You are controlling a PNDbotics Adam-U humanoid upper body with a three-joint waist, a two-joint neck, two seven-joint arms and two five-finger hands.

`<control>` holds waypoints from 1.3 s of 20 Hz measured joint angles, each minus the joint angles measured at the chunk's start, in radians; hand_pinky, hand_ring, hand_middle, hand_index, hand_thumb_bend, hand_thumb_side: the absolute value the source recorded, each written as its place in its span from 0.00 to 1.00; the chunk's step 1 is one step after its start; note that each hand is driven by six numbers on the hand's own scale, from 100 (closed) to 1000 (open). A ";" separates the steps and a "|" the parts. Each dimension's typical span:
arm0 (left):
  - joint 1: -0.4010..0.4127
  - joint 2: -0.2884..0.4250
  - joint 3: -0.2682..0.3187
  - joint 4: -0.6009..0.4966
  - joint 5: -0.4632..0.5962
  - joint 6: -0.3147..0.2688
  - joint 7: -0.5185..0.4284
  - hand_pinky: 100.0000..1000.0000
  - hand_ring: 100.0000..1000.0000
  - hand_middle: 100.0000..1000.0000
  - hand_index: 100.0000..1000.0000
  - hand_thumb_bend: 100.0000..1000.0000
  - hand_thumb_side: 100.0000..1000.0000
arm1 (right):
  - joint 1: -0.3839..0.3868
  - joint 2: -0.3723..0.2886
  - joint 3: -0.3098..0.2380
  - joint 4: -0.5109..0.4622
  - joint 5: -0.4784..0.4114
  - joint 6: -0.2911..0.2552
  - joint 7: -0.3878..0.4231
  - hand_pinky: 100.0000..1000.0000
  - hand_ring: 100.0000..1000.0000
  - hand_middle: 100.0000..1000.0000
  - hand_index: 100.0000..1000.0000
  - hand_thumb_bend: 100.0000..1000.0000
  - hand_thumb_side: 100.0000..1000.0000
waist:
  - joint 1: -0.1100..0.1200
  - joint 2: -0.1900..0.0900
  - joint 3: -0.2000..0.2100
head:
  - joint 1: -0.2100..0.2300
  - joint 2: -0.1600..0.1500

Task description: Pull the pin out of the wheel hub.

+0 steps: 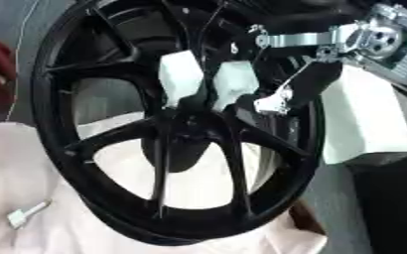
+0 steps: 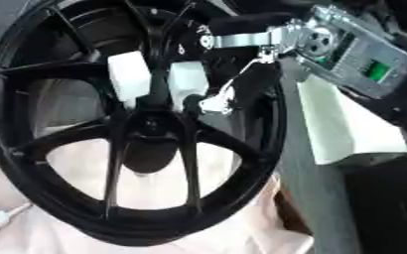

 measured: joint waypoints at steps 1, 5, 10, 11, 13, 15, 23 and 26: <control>0.000 0.000 0.000 0.000 0.000 0.000 0.000 0.72 0.66 0.60 0.83 0.10 0.85 | 0.002 0.000 0.000 0.000 0.003 0.003 -0.001 0.79 0.89 0.69 0.88 0.14 0.36 | 0.000 0.001 0.000 | 0.000 0.000; -0.001 0.000 0.000 0.000 0.000 0.000 0.000 0.72 0.66 0.60 0.83 0.10 0.85 | 0.023 0.000 -0.001 0.000 0.012 0.002 -0.008 0.79 0.89 0.66 0.87 0.13 0.36 | 0.000 0.004 -0.002 | 0.000 0.000; -0.005 0.000 0.000 0.000 0.000 0.000 -0.001 0.72 0.66 0.60 0.83 0.10 0.85 | 0.043 0.000 -0.004 0.000 0.018 -0.008 -0.017 0.78 0.88 0.66 0.88 0.14 0.34 | 0.000 0.005 -0.002 | -0.002 -0.003; -0.007 0.000 0.000 0.000 0.000 0.000 -0.001 0.72 0.66 0.60 0.83 0.10 0.85 | 0.047 0.000 -0.006 0.000 0.021 -0.009 -0.019 0.78 0.87 0.66 0.88 0.13 0.34 | 0.000 0.006 -0.002 | -0.003 -0.005; -0.007 0.000 0.000 0.000 0.000 -0.001 -0.002 0.72 0.66 0.60 0.83 0.10 0.85 | 0.050 0.000 -0.007 0.000 0.025 -0.009 -0.021 0.78 0.87 0.65 0.88 0.13 0.34 | 0.000 0.006 -0.002 | -0.003 -0.008; -0.007 0.000 -0.001 0.000 0.000 -0.001 -0.003 0.72 0.66 0.60 0.83 0.10 0.85 | 0.051 0.000 -0.007 0.000 0.029 -0.008 -0.024 0.78 0.87 0.63 0.86 0.11 0.35 | 0.000 0.007 -0.002 | -0.003 -0.008; -0.007 0.000 -0.006 0.000 0.000 0.000 -0.009 0.72 0.66 0.60 0.83 0.10 0.85 | 0.057 0.004 -0.007 0.000 0.014 0.005 -0.048 0.77 0.84 0.55 0.80 0.01 0.38 | -0.001 0.008 -0.002 | -0.003 -0.009; -0.007 0.000 -0.006 0.000 0.000 0.001 -0.010 0.72 0.66 0.60 0.83 0.10 0.85 | 0.057 0.008 -0.007 0.000 0.003 0.013 -0.064 0.76 0.82 0.53 0.77 0.00 0.37 | -0.001 0.008 -0.002 | -0.004 -0.009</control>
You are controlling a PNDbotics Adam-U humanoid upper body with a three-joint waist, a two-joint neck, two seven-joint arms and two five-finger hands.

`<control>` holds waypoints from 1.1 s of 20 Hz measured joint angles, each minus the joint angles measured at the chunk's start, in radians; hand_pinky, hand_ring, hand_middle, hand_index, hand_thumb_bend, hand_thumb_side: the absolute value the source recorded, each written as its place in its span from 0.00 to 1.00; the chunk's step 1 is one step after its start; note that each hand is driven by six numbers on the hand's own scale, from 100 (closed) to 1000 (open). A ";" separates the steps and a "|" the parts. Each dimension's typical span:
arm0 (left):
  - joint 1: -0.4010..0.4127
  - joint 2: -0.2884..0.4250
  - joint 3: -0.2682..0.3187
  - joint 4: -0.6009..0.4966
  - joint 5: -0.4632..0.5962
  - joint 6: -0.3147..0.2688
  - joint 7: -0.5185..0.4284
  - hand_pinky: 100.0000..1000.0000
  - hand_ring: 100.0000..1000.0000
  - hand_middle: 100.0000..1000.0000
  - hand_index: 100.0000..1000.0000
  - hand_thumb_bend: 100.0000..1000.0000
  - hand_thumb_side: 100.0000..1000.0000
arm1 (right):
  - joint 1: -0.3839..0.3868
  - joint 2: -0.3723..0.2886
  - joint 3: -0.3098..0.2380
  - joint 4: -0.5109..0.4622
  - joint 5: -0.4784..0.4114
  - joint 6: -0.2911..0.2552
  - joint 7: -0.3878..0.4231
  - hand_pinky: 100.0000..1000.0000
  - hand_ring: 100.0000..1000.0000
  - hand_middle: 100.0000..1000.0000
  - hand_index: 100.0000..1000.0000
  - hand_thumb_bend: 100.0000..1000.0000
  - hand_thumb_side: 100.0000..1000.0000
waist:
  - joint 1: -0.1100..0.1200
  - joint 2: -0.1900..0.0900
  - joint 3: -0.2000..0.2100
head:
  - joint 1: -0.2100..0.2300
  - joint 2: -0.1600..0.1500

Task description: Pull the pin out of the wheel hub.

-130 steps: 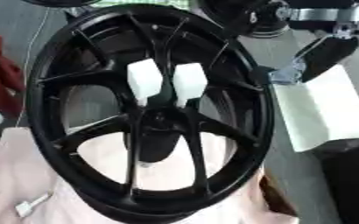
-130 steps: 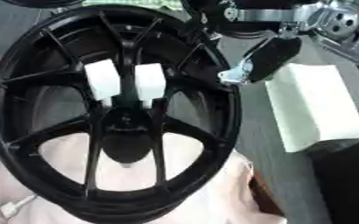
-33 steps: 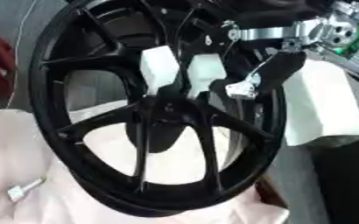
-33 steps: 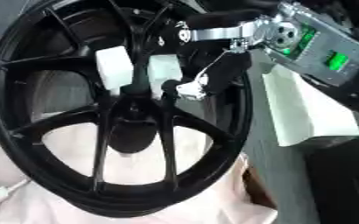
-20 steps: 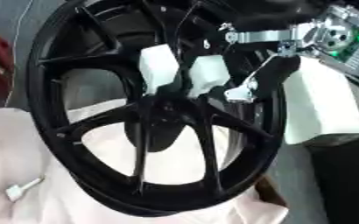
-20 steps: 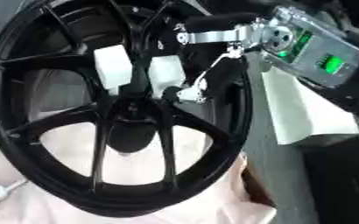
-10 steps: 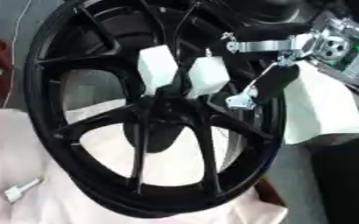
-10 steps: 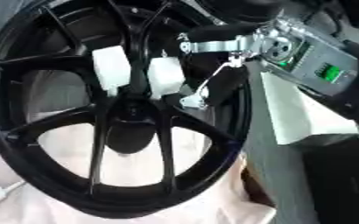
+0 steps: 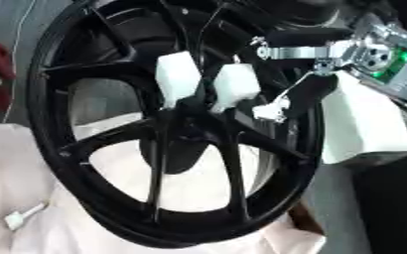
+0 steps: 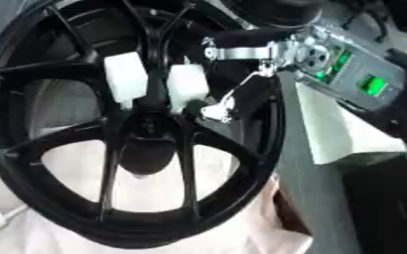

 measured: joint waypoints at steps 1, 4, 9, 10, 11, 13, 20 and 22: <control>0.000 0.000 0.000 0.000 0.000 0.000 0.000 0.72 0.66 0.60 0.83 0.10 0.85 | 0.000 0.000 0.000 0.000 -0.003 0.002 -0.004 0.76 0.82 0.53 0.77 0.00 0.36 | 0.000 0.000 0.000 | 0.000 0.000; 0.000 0.000 0.000 0.000 0.000 0.001 -0.001 0.72 0.66 0.60 0.83 0.10 0.85 | 0.000 0.000 0.000 0.000 -0.010 0.006 -0.012 0.75 0.81 0.51 0.75 0.00 0.35 | -0.001 0.000 0.000 | 0.000 0.000; 0.000 0.000 0.000 0.000 0.000 0.001 -0.001 0.72 0.66 0.60 0.83 0.10 0.85 | 0.001 0.000 0.000 0.000 -0.018 0.009 -0.017 0.74 0.79 0.46 0.69 0.00 0.33 | -0.001 0.002 0.001 | -0.001 0.000; 0.000 0.000 0.000 0.000 0.000 0.001 -0.001 0.72 0.66 0.60 0.83 0.10 0.85 | 0.001 0.000 0.000 0.000 -0.019 0.010 -0.017 0.74 0.78 0.45 0.68 0.00 0.33 | -0.001 0.003 0.001 | -0.001 0.000; 0.000 0.000 0.000 0.000 0.000 0.001 -0.001 0.72 0.66 0.60 0.83 0.10 0.85 | 0.001 0.001 0.000 0.000 -0.021 0.009 -0.018 0.73 0.78 0.44 0.67 0.00 0.34 | -0.001 0.003 0.001 | -0.001 0.000; 0.000 0.000 0.000 0.000 0.000 0.001 -0.002 0.72 0.65 0.60 0.83 0.10 0.85 | 0.001 0.001 0.000 0.000 -0.028 0.008 -0.023 0.73 0.76 0.42 0.65 0.00 0.34 | -0.001 0.003 0.001 | -0.002 0.000; 0.000 0.000 0.000 0.000 0.000 0.003 -0.003 0.72 0.65 0.60 0.83 0.10 0.85 | -0.001 0.001 -0.020 0.000 -0.086 -0.001 -0.039 0.70 0.73 0.38 0.60 0.00 0.41 | -0.001 0.003 -0.001 | -0.005 0.000; 0.001 0.000 0.000 0.000 0.000 0.003 -0.003 0.72 0.65 0.60 0.83 0.09 0.85 | -0.001 0.000 -0.030 0.000 -0.106 -0.003 -0.039 0.69 0.72 0.37 0.59 0.00 0.42 | 0.000 0.002 -0.004 | -0.006 0.000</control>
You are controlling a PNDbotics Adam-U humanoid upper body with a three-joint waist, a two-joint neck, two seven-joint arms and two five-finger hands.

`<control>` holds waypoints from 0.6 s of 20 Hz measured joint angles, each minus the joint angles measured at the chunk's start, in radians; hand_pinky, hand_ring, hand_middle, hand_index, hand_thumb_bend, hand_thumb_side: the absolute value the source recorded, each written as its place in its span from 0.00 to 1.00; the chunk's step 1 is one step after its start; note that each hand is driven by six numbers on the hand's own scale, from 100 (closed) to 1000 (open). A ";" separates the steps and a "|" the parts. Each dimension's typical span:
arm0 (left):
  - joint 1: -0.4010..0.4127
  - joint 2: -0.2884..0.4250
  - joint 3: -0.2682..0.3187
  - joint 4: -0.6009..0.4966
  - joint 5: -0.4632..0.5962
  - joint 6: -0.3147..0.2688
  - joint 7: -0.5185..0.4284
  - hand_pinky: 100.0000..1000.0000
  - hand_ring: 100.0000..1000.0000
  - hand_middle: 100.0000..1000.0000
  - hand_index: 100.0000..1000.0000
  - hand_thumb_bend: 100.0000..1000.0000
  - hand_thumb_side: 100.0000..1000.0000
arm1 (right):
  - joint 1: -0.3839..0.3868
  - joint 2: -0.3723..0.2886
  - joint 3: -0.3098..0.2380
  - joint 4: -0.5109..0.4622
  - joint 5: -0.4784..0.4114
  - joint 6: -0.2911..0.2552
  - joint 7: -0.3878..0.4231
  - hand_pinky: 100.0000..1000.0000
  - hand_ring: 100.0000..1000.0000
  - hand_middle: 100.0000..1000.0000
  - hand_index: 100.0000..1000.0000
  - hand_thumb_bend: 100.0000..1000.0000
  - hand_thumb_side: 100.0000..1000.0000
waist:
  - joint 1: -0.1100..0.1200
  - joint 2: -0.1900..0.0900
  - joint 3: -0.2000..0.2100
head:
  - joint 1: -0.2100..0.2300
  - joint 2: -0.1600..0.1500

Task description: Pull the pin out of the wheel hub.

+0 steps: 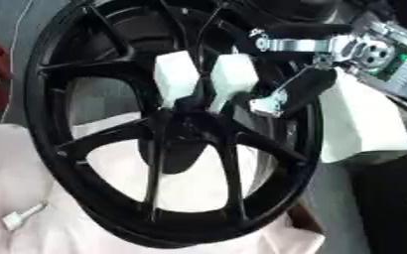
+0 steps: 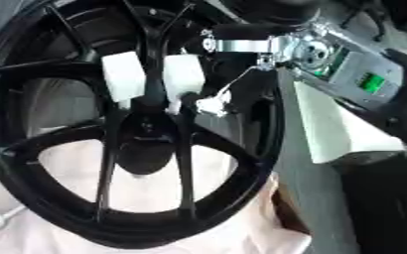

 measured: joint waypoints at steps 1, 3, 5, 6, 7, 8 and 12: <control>0.000 0.000 0.000 0.000 0.000 0.000 0.000 0.72 0.65 0.60 0.83 0.09 0.85 | 0.000 0.000 -0.005 0.000 -0.011 0.000 0.000 0.69 0.72 0.36 0.58 0.00 0.42 | 0.001 -0.001 -0.003 | -0.001 0.000; 0.000 0.000 0.000 0.000 0.000 0.000 0.000 0.72 0.65 0.60 0.83 0.10 0.85 | 0.000 -0.001 -0.018 0.000 -0.038 -0.001 0.000 0.68 0.71 0.36 0.57 0.00 0.43 | 0.003 -0.005 -0.004 | -0.001 0.000; 0.002 0.000 0.000 0.000 0.000 0.000 0.000 0.72 0.65 0.60 0.83 0.10 0.85 | -0.003 -0.004 -0.031 0.000 -0.069 -0.003 0.001 0.68 0.71 0.35 0.56 0.00 0.44 | 0.005 -0.007 -0.008 | -0.001 0.000; 0.002 0.000 0.000 0.000 0.000 0.001 -0.001 0.72 0.65 0.60 0.83 0.10 0.85 | -0.005 -0.008 -0.037 0.000 -0.083 -0.004 0.002 0.67 0.71 0.35 0.56 0.00 0.44 | 0.006 -0.008 -0.010 | -0.001 0.000; 0.003 -0.001 0.000 0.000 0.000 0.001 -0.001 0.72 0.65 0.60 0.83 0.10 0.85 | -0.005 -0.011 -0.045 0.000 -0.099 -0.004 0.002 0.67 0.70 0.34 0.55 0.00 0.43 | 0.006 -0.009 -0.011 | -0.001 0.000; 0.005 -0.001 0.000 0.000 0.000 0.001 -0.001 0.72 0.65 0.60 0.83 0.10 0.85 | -0.005 -0.014 -0.053 0.000 -0.116 -0.004 0.002 0.67 0.70 0.34 0.55 0.00 0.43 | 0.006 -0.011 -0.012 | -0.001 0.000; 0.009 -0.001 0.000 0.000 0.000 0.002 -0.001 0.72 0.66 0.60 0.83 0.09 0.84 | -0.003 -0.042 -0.114 0.000 -0.200 -0.002 -0.010 0.67 0.69 0.34 0.56 0.00 0.41 | 0.015 -0.015 -0.030 | 0.002 0.000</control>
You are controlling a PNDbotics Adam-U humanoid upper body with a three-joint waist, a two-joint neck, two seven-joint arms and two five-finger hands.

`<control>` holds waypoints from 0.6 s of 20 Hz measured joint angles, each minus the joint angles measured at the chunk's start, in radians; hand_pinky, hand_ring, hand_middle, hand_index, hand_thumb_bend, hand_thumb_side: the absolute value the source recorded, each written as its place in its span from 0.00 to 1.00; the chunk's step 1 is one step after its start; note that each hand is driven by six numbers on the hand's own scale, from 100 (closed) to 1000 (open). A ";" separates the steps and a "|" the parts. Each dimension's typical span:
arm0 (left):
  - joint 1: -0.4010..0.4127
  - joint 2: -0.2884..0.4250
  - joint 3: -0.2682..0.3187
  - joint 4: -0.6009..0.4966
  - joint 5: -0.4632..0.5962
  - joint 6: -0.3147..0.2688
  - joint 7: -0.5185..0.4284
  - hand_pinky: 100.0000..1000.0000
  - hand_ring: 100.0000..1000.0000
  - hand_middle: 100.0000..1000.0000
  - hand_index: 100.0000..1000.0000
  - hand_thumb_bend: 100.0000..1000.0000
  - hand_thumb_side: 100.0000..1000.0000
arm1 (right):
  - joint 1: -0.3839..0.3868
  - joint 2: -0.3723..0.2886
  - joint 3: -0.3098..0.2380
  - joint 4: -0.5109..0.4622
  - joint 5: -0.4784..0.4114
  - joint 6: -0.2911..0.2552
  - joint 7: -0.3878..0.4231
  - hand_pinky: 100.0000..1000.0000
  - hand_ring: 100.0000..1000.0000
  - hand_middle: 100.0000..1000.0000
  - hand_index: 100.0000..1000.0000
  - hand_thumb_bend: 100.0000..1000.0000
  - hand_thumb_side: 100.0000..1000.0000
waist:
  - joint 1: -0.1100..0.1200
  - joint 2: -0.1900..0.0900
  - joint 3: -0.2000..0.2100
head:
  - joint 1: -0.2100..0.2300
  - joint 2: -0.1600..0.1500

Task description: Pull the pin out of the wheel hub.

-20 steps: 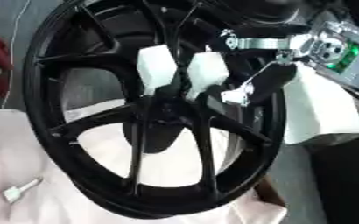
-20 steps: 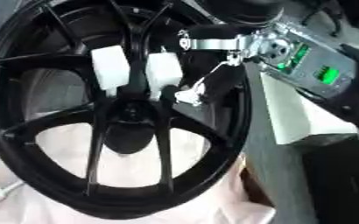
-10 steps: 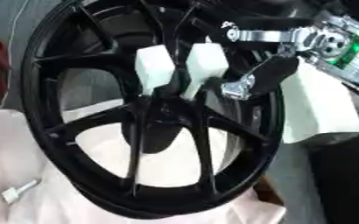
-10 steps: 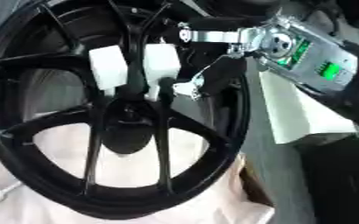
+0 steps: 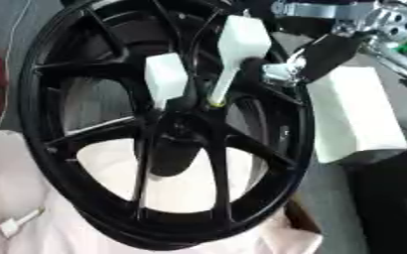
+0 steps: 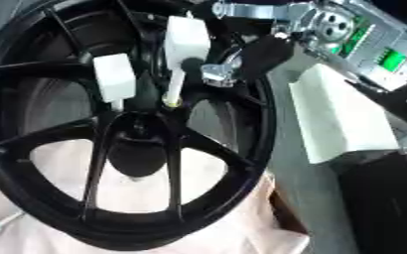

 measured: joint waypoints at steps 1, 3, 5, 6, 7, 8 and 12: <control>0.001 0.000 0.000 0.000 0.000 0.000 0.000 0.72 0.65 0.60 0.83 0.09 0.84 | 0.004 -0.010 -0.024 0.000 -0.025 -0.001 -0.009 0.67 0.70 0.34 0.56 0.00 0.39 | 0.002 -0.001 -0.005 | 0.003 0.000; 0.006 0.000 0.001 0.000 -0.001 0.000 0.001 0.72 0.66 0.60 0.83 0.09 0.84 | 0.018 -0.033 -0.082 0.000 -0.071 0.000 -0.038 0.67 0.70 0.34 0.56 0.00 0.35 | 0.007 -0.002 -0.017 | 0.010 0.000; 0.009 0.000 0.007 0.000 -0.002 0.000 0.004 0.72 0.66 0.60 0.83 0.09 0.84 | 0.062 -0.063 -0.154 0.000 -0.113 0.006 -0.087 0.67 0.70 0.34 0.56 0.00 0.32 | 0.014 -0.003 -0.034 | 0.021 0.000; 0.011 0.000 0.009 0.000 -0.002 0.000 0.007 0.72 0.66 0.60 0.83 0.09 0.84 | 0.095 -0.079 -0.192 0.000 -0.127 0.012 -0.118 0.67 0.70 0.34 0.56 0.00 0.31 | 0.019 -0.003 -0.043 | 0.027 0.000; 0.013 0.000 0.013 0.000 -0.003 0.000 0.010 0.72 0.65 0.60 0.83 0.09 0.84 | 0.133 -0.092 -0.230 0.000 -0.139 0.019 -0.154 0.67 0.70 0.34 0.56 0.00 0.31 | 0.024 -0.003 -0.053 | 0.035 0.000; 0.016 0.000 0.015 0.000 -0.004 -0.001 0.013 0.72 0.65 0.60 0.83 0.09 0.84 | 0.177 -0.101 -0.269 0.000 -0.151 0.028 -0.194 0.66 0.70 0.34 0.56 0.00 0.31 | 0.028 -0.003 -0.063 | 0.043 -0.001; 0.021 0.001 0.027 0.000 -0.009 -0.003 0.027 0.72 0.65 0.60 0.83 0.09 0.84 | 0.360 -0.105 -0.420 0.000 -0.183 0.052 -0.366 0.66 0.69 0.34 0.56 0.00 0.31 | 0.043 -0.003 -0.091 | 0.074 -0.008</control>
